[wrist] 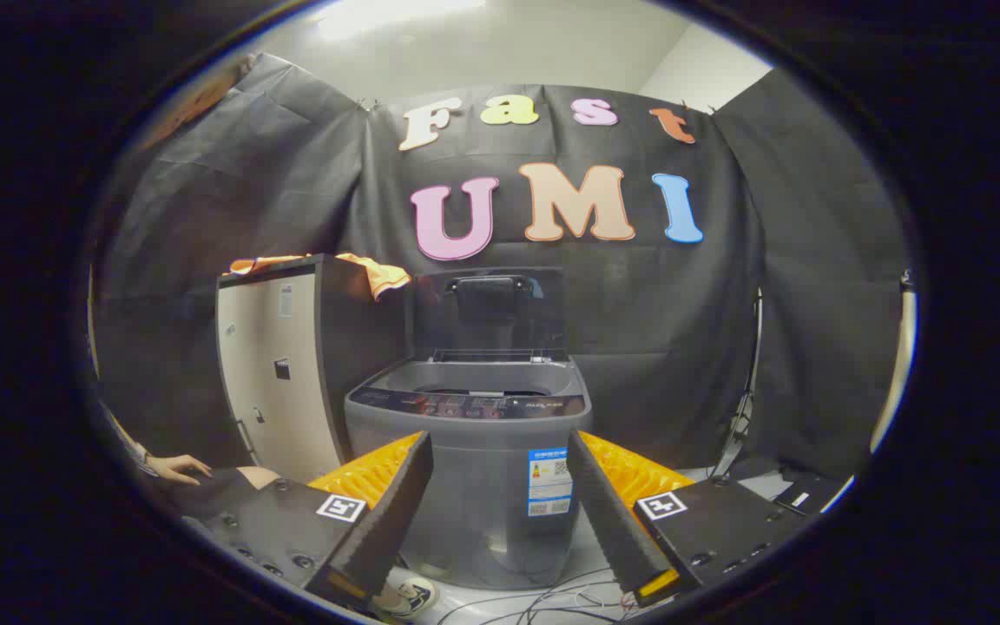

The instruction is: Put the clothes into the washing machine and then close the washing machine lid.

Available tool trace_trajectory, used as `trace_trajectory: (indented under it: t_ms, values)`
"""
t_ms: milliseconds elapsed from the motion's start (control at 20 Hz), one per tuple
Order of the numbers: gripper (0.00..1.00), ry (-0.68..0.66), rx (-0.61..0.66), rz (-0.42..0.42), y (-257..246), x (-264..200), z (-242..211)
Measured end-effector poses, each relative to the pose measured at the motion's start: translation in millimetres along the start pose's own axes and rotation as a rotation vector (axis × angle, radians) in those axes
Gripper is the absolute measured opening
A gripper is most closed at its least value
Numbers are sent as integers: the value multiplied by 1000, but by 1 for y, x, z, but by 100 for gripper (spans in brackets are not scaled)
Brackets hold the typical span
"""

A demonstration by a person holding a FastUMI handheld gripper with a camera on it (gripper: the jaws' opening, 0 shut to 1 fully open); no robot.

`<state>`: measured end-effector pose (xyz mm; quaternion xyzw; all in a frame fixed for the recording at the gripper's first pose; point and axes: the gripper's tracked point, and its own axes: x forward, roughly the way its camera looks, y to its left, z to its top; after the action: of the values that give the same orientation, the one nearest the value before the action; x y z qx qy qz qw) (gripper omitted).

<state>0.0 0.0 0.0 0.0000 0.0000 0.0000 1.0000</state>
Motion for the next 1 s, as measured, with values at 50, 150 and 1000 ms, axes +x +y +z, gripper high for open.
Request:
trace_trajectory:
  t_ms: [50,150,1000]
  values:
    - [97,0,0,0,0,0,0]
    - [97,1,0,0,0,0,0]
    - [98,-2,1,-10,-2,0,0]
